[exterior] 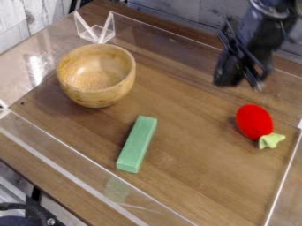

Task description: Move the red object to the left side of the table

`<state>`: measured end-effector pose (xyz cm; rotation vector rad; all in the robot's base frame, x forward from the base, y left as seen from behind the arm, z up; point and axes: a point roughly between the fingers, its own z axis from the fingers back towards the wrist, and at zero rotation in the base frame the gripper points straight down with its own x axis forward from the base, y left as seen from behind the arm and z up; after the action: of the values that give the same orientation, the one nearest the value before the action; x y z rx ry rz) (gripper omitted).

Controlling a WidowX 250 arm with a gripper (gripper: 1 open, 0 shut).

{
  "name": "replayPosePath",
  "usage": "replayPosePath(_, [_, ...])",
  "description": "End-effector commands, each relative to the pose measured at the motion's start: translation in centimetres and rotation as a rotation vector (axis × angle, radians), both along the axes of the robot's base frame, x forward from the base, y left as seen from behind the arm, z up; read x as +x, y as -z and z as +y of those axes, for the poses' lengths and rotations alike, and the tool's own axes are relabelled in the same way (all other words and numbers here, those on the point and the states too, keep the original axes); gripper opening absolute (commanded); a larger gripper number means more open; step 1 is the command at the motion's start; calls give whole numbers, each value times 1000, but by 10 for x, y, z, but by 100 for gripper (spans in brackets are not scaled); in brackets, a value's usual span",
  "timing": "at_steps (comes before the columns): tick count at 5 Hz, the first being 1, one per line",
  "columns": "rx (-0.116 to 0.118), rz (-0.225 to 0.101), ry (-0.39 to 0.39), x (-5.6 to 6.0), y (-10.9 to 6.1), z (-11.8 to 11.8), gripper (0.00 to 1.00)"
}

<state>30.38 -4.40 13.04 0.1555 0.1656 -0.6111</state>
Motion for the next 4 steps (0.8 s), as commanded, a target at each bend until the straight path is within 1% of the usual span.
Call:
replayPosePath(1, [-22, -80, -12, -3, -14, -18, 100])
replayPosePath(2, [-37, -72, 12, -5, 5, -38, 0])
replayPosePath(3, [-45, -77, 47, -5, 25, -55, 0])
replayPosePath(4, [-44, -79, 43, 4, 35, -60, 100])
